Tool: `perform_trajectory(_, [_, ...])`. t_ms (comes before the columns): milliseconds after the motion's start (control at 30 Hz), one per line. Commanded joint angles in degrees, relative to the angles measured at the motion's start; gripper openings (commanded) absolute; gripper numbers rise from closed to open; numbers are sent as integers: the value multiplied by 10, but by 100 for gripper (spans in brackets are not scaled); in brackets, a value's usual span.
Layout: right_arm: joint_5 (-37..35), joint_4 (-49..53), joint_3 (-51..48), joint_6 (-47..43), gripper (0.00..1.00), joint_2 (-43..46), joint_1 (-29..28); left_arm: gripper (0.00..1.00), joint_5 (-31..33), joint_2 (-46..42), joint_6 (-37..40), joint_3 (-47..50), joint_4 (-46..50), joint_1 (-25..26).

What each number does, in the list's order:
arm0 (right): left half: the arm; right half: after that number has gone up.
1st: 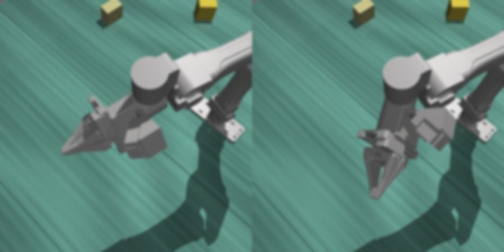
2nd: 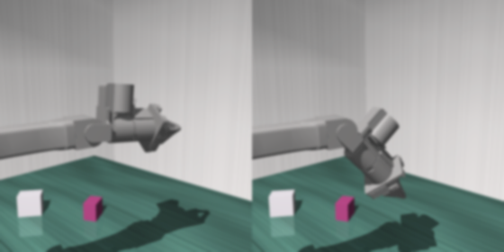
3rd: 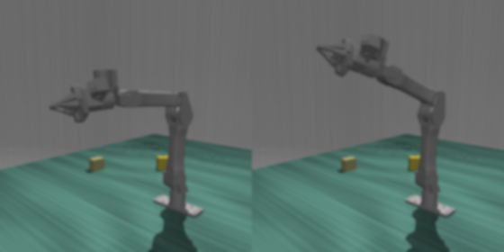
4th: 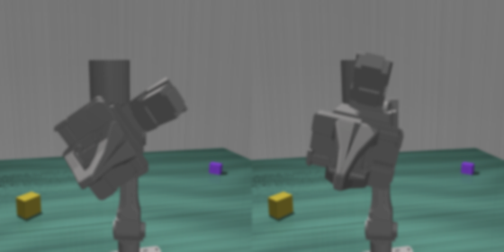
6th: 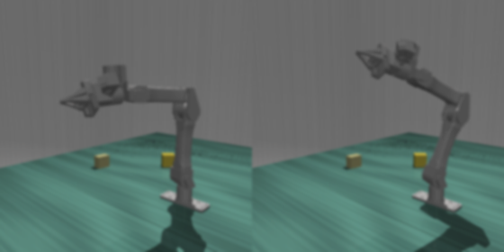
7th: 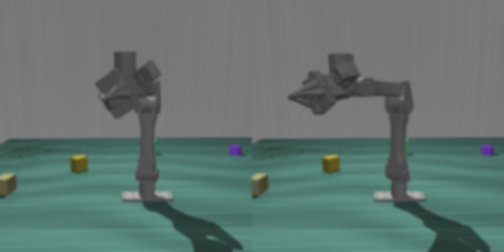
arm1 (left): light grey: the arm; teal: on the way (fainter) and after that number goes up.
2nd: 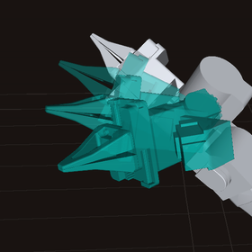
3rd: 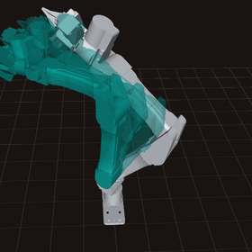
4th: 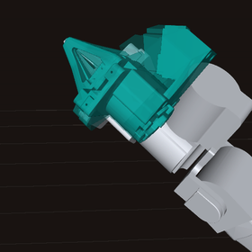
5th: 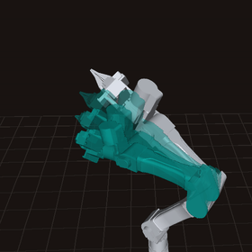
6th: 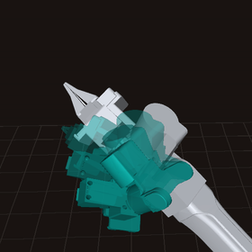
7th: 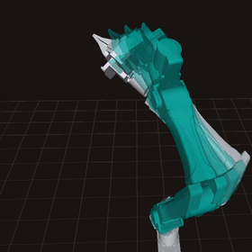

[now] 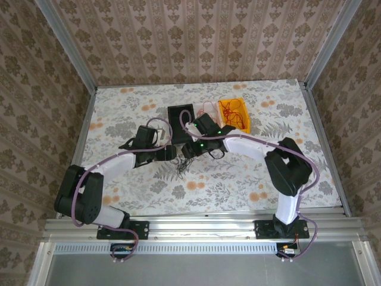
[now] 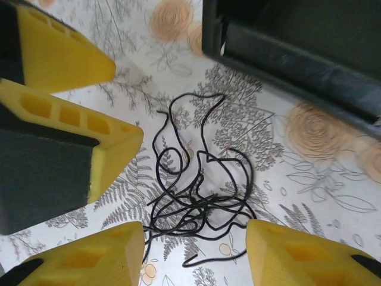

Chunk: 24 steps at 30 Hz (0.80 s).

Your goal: Untangle the cables

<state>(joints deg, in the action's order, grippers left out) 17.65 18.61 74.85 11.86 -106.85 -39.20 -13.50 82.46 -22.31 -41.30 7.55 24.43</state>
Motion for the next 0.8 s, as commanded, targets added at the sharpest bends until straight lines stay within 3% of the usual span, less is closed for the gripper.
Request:
perform_trajectory(0, [21,48,43,-42,49,-31,-10,78,31,9,-28,18,8,-9])
perform_trajectory(167, [8,54,71,-59,49,-63,-21,78,79,0,-79,42,5,-35])
perform_trajectory(567, [-3,91,146,-97,45,-139,-35,79,71,-27,-76,54,17,-52])
perform_trajectory(667, [-3,88,147,-98,36,-142,-36,79,60,-35,-67,55,16,-53])
perform_trajectory(767, [-13,82,139,-98,13,-138,-35,77,25,-39,-44,55,4,-49])
